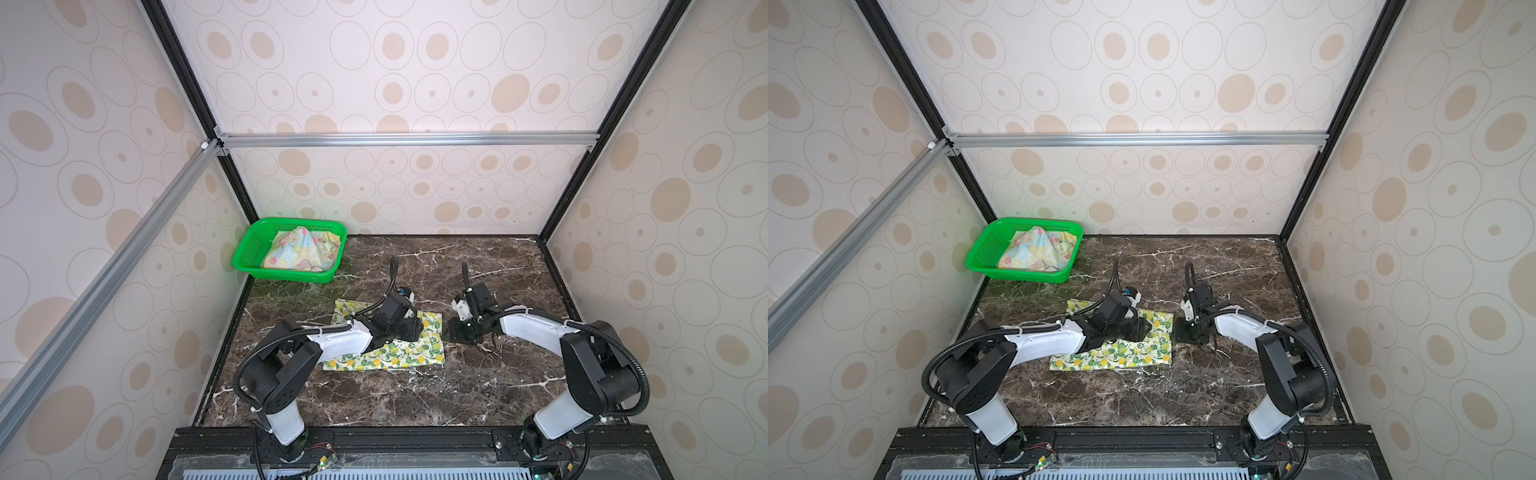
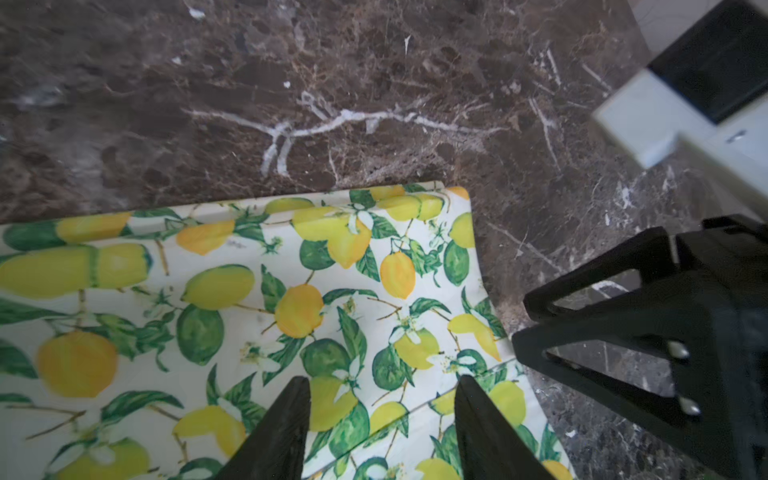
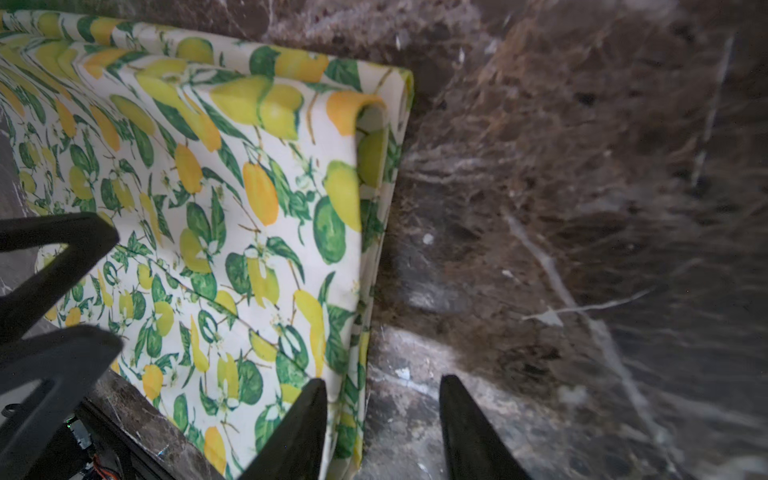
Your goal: Fold and stack the skirts
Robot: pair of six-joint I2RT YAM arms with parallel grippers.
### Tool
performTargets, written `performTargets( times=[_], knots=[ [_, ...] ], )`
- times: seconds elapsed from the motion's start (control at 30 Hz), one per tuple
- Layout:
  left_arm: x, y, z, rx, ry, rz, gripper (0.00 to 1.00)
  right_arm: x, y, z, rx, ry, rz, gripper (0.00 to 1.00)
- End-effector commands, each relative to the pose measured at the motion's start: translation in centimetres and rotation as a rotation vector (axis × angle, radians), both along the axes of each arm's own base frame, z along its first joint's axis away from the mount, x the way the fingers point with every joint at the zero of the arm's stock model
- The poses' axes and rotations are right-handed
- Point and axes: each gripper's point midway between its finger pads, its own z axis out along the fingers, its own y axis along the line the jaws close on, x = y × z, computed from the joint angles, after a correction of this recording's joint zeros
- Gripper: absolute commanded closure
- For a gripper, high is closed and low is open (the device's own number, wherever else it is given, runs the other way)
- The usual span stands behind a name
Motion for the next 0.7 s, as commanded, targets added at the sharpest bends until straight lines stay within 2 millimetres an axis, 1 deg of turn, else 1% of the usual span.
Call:
performTargets(
  times=[0.0, 0.03, 0.13, 0.5, 0.67],
  knots=[
    [0.0, -1.7, 0.0, -0.029, 0.001, -0.013, 0.46, 0.1, 0.7, -0.1, 0.055, 0.01, -0.02, 0.56],
    [-0.1, -1.5, -0.5, -0.02, 0.01, -0.008, 0.46, 0.1, 0.9, -0.2, 0.066, 0.014, -0.02, 0.57],
    [-0.3, -1.1, -1.3, -0.003, 0.021, -0.001, 0.47, 0.0, 1.3, -0.7, 0.085, 0.031, -0.021, 0.6],
    [-0.9, -0.4, -2.8, 0.03, 0.045, -0.002, 0.48, -0.4, 1.2, -2.8, 0.073, 0.082, -0.041, 0.61],
    [-1.3, -0.1, -3.6, 0.042, 0.06, -0.007, 0.49, -0.3, 1.4, -3.4, 0.07, 0.1, -0.05, 0.61]
  ],
)
